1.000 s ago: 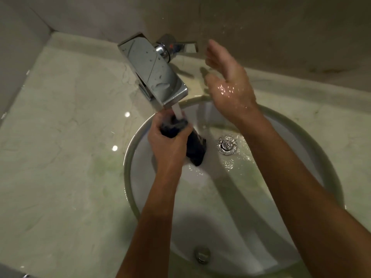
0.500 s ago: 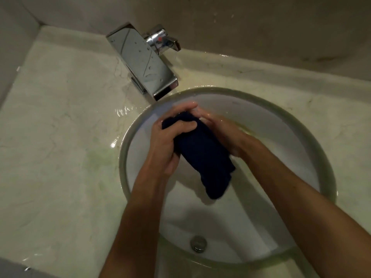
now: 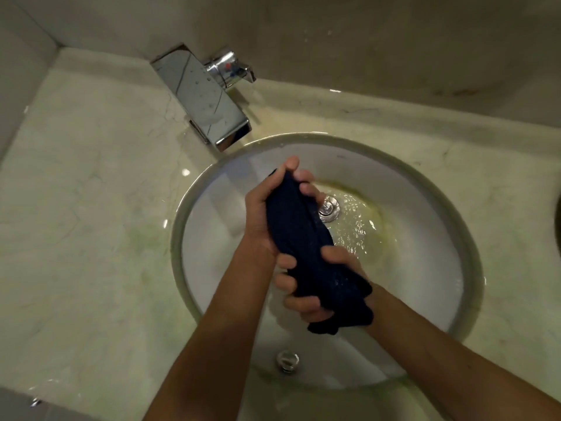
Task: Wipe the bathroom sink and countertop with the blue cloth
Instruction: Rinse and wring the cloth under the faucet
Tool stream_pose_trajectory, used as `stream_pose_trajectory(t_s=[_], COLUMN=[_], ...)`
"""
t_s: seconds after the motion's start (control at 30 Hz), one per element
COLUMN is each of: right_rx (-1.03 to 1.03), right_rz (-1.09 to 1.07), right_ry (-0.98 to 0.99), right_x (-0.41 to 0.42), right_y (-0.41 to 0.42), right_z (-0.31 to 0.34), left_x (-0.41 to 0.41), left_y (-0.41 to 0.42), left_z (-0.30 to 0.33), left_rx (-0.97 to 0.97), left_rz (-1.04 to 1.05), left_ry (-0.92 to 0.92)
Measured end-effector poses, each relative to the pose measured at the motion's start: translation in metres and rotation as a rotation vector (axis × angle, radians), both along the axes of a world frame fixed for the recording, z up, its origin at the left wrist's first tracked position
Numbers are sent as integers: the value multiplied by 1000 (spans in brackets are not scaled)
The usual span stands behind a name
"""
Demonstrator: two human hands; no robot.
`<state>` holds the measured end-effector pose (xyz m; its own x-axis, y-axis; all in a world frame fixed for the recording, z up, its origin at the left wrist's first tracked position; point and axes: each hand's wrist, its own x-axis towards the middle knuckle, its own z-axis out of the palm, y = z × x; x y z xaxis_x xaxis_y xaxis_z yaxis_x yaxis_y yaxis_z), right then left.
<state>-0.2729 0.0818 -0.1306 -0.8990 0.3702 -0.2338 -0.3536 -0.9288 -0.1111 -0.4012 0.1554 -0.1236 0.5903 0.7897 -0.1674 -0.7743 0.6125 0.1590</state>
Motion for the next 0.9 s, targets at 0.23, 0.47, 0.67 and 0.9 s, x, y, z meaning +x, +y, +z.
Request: stream_pose_trajectory(t_s=[0.23,0.47,0.67,0.9], right_rx=[200,550,805,659], right_rz=[15,177,351,217], right_ry=[-860,-1619,-1855,-1672], right_x=[22,5,-15,-12], right_y=[-1,-13,-21,-6], right_z=[29,15,16,42], left_x=[13,39,43,28], left_y=[14,0,-17,5], left_z=[-7,-23,-4,21], left_rx=[-111,-91,182,165], left_rz=[-292,-319,-349,-227], left_ry=[780,1541,1926,1888])
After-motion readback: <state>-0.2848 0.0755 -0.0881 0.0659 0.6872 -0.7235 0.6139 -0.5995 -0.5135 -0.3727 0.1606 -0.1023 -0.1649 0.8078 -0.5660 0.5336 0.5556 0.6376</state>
